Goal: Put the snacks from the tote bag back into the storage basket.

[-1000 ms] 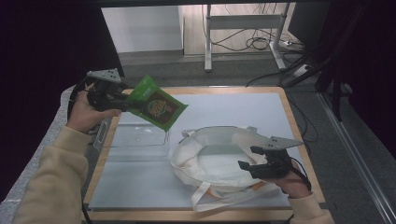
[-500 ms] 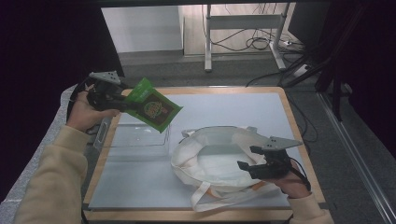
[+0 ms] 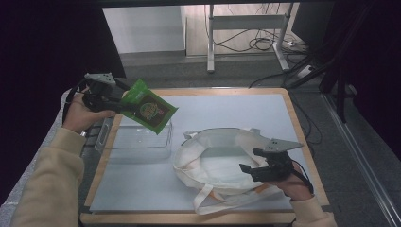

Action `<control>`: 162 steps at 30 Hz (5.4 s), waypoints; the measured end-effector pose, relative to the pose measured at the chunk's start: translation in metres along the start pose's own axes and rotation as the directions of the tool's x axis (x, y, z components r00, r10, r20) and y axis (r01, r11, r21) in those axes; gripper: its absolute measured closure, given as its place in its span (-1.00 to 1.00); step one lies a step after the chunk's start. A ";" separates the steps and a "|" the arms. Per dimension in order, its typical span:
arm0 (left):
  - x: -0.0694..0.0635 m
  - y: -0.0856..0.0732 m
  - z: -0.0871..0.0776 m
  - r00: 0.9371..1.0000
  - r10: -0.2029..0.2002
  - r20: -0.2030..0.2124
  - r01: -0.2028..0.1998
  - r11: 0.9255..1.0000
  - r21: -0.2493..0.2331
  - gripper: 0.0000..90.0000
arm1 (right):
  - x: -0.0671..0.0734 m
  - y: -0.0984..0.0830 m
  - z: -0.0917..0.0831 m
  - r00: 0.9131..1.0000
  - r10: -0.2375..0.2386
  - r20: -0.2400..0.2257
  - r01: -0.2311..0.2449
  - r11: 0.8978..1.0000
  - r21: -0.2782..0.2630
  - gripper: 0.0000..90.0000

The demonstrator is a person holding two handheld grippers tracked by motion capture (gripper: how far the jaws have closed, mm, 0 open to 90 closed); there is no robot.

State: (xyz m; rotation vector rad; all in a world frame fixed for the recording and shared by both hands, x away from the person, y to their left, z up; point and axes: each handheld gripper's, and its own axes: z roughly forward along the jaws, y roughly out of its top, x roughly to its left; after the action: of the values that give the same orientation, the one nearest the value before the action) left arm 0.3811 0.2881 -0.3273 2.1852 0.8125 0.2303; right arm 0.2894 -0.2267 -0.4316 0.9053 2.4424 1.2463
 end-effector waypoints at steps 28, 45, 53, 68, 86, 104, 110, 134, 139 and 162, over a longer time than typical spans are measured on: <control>0.034 -0.003 0.017 0.998 0.055 -0.012 -0.053 0.990 0.130 0.74 | 0.001 -0.001 0.002 1.000 -0.005 -0.008 0.005 1.000 -0.012 -0.49; 0.056 -0.018 0.038 0.997 0.075 0.025 -0.079 0.975 0.209 0.74 | 0.004 0.000 0.005 1.000 -0.015 -0.017 0.015 1.000 -0.010 -0.47; 0.061 -0.015 0.057 0.991 0.124 0.045 -0.132 0.945 0.301 0.74 | 0.001 -0.001 0.005 0.998 0.018 -0.054 -0.019 0.999 -0.027 -0.48; 0.057 -0.016 0.088 0.979 0.171 0.107 -0.200 0.888 0.414 0.73 | 0.002 -0.002 0.007 0.998 0.018 -0.067 -0.019 1.000 -0.022 -0.48; 0.058 0.009 0.130 0.953 0.297 0.055 -0.286 0.830 0.479 0.70 | -0.001 -0.004 0.008 0.998 0.024 -0.058 -0.025 0.999 -0.021 -0.49; 0.060 0.005 0.154 0.938 0.344 -0.048 -0.286 0.844 0.453 0.49 | -0.003 -0.004 0.008 0.998 0.027 -0.057 -0.028 0.999 -0.015 -0.49; 0.058 0.007 0.158 0.930 0.357 -0.087 -0.285 0.850 0.444 0.31 | -0.002 -0.004 0.008 0.998 0.024 -0.057 -0.025 1.000 -0.016 -0.49; 0.058 0.021 0.137 0.917 0.334 -0.215 -0.268 0.920 0.285 -0.49 | -0.002 -0.004 0.009 0.998 0.023 -0.062 -0.023 1.000 -0.009 -0.49; 0.057 0.024 0.130 0.932 0.281 -0.228 -0.225 0.944 0.243 -0.58 | -0.003 -0.004 0.009 0.998 0.021 -0.059 -0.021 1.000 -0.007 -0.49; 0.029 0.020 0.092 0.963 0.243 -0.116 -0.215 0.953 0.214 -0.41 | -0.004 0.001 0.013 0.996 0.017 -0.088 -0.019 1.000 -0.022 -0.49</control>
State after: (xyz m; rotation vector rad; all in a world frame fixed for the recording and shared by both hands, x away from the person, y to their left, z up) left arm 0.4507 0.2399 -0.3780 2.4777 0.6807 0.4414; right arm 0.2990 -0.2206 -0.4384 0.8860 2.4864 1.3451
